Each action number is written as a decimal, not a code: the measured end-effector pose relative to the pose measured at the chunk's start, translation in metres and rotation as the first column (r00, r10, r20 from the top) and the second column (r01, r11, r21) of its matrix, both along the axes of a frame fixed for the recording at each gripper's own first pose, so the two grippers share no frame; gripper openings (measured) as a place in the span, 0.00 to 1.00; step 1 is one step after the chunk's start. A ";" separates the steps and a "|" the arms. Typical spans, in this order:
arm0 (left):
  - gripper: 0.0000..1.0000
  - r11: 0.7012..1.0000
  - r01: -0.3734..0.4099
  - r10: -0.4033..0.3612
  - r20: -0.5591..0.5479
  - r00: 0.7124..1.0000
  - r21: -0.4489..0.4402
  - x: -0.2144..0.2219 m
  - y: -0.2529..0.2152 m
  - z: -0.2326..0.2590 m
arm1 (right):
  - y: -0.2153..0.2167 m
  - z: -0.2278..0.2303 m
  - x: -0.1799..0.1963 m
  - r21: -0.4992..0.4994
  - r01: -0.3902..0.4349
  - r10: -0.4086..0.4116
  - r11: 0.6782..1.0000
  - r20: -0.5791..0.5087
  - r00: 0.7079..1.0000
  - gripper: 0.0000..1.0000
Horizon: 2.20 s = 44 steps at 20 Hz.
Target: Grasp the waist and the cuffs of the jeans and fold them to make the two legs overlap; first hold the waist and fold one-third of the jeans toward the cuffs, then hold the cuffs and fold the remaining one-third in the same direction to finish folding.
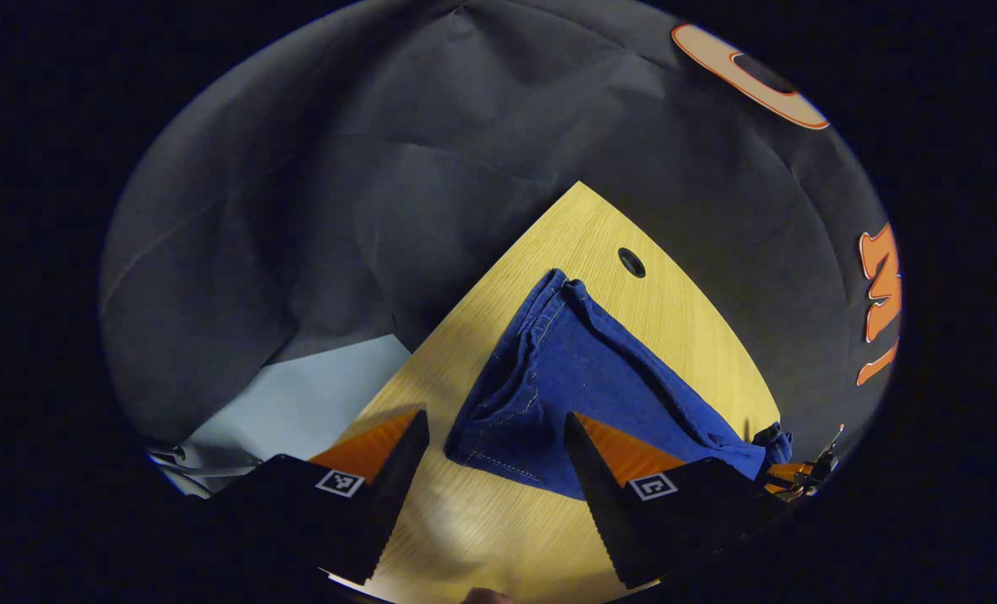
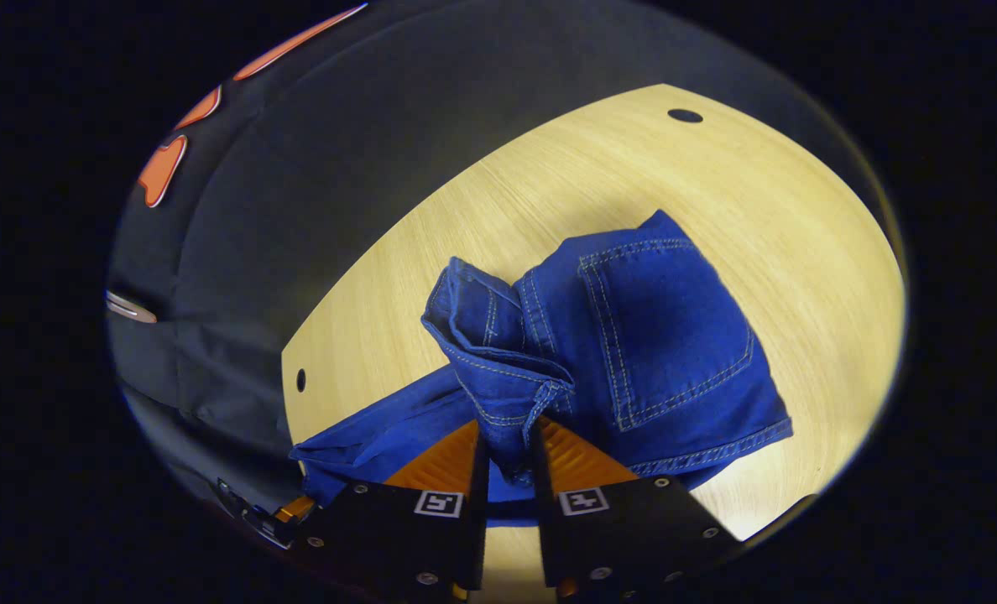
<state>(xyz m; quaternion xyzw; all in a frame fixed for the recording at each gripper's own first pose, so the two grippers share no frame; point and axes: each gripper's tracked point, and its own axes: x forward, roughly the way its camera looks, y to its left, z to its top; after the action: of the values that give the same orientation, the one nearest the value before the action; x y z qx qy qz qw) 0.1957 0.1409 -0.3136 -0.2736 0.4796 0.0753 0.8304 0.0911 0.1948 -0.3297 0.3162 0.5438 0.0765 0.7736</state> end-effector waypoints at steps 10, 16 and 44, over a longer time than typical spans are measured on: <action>0.75 0.991 0.008 -0.009 0.007 1.000 0.135 0.003 -0.003 0.002 | 0.015 0.023 -0.021 0.051 -0.058 0.056 0.997 0.051 0.997 0.88; 0.15 0.998 0.001 -0.004 0.043 0.999 0.063 0.008 -0.014 -0.003 | -0.017 0.046 -0.010 0.020 -0.037 0.034 0.999 0.123 0.992 0.95; 0.06 0.943 0.329 -0.309 0.505 0.806 0.051 0.045 -0.269 0.275 | -0.130 0.094 0.010 -0.140 -0.064 0.121 0.988 0.440 0.890 0.99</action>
<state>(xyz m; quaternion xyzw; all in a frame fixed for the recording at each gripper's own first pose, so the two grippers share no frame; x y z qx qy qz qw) 0.2405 -0.1277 -0.0382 -0.2153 0.2850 -0.1489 0.9221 0.1006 0.0646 -0.2353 0.2160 0.3697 0.1505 0.8911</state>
